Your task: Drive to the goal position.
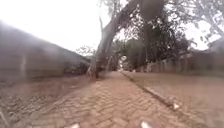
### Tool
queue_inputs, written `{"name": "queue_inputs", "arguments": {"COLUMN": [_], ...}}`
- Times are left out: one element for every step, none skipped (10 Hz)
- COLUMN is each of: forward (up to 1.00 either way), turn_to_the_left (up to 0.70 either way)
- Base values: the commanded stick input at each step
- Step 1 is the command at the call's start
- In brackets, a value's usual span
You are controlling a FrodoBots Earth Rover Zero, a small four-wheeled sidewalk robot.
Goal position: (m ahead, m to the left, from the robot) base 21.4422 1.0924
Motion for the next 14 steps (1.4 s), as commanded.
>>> {"name": "queue_inputs", "arguments": {"forward": [0.7,0.7,0.7,0.7,0.7,0.7,0.7,0.7,0.7,0.7,0.7,0.7,0.7,0.7], "turn_to_the_left": [-0.08,-0.24,-0.31,-0.22,-0.12,-0.02,0.08,0.08,0.03,0.02,0.05,0.09,0.11,0.12]}}
